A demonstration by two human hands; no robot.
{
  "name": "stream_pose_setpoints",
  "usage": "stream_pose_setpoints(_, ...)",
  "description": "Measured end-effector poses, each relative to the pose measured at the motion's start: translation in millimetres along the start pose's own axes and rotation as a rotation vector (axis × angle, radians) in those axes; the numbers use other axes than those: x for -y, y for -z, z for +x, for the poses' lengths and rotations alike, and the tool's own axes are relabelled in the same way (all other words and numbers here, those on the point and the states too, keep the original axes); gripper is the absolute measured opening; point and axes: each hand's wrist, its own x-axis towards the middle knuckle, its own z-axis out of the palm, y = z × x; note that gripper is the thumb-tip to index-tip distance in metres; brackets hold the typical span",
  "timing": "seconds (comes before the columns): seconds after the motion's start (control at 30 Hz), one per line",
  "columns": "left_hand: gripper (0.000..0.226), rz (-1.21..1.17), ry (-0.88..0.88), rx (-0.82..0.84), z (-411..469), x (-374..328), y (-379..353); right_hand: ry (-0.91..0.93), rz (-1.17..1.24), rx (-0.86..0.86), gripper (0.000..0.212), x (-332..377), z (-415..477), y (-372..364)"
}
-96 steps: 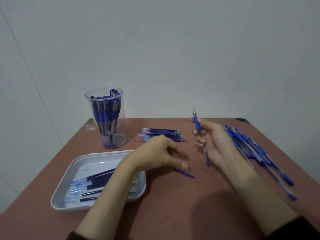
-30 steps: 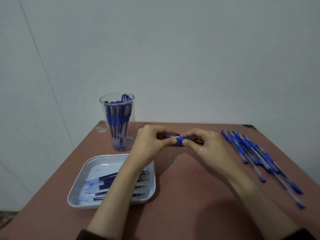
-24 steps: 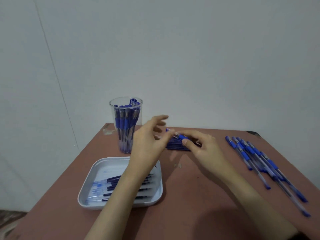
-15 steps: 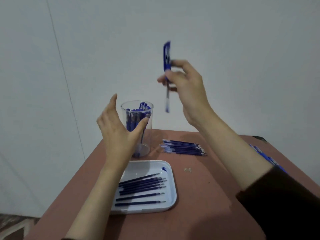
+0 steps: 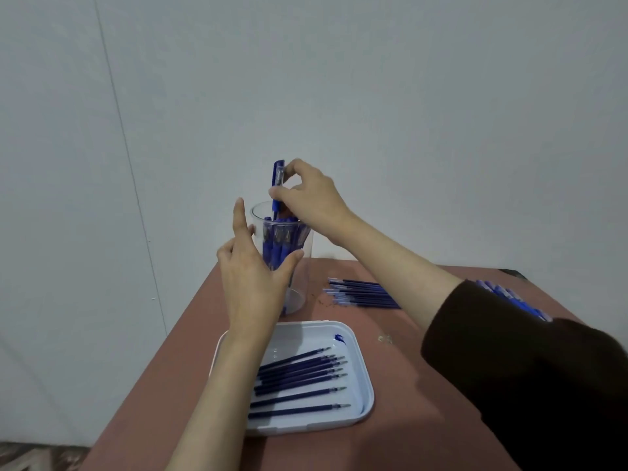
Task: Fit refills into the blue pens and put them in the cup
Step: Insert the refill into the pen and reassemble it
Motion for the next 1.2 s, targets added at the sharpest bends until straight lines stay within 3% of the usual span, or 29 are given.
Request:
stream_pose_setpoints(0.1, 0.103, -0.005, -0.001, 0.000, -0.6, 0.1, 0.1, -0.005, -0.097, 0.039, 0.016, 2.8, 0.1, 1.5)
stream_pose_setpoints(0.23, 0.102, -0.019, 0.010, 0.009, -0.6, 0.5, -0.7, 0.039, -0.431, 0.077, 0.039, 5.2, 1.3, -3.2)
stream_pose_setpoints(0.37, 0.102, -0.027, 0.009, 0.006, -1.3, 0.6, -0.6, 0.036, -0.657, 0.093, 0.036, 6.9, 2.9, -3.2)
stream_pose_setpoints(0.57, 0.101, -0.009, 0.008, 0.009, -1.0, -1.0, -1.3, -0.001, -0.600, 0.149, 0.047, 2.3, 1.2, 0.8)
stream_pose_setpoints(0.73, 0.101, -0.011, 0.034, 0.014, -1.0, -1.3, -1.4, 0.073, -0.559, 0.086, 0.024, 0.5, 0.8, -0.4)
stream_pose_setpoints(0.93, 0.093, 0.022, 0.011, -0.018, -4.5, -7.4, 1.3, 0.094, -0.480, 0.063, 0.025, -4.9, -6.7, 1.6)
stream_pose_setpoints(1.1, 0.063, 0.151, -0.233, -0.225, -16.1, -26.9, 3.2, 0.174, -0.318, -0.062, 0.024, -18.9, -31.9, 21.6)
stream_pose_setpoints(1.2, 0.048, 0.146, -0.353, -0.211, -29.1, -51.8, -9.6, 0.140, -0.277, -0.071, 0.021, -36.3, -53.1, 48.4)
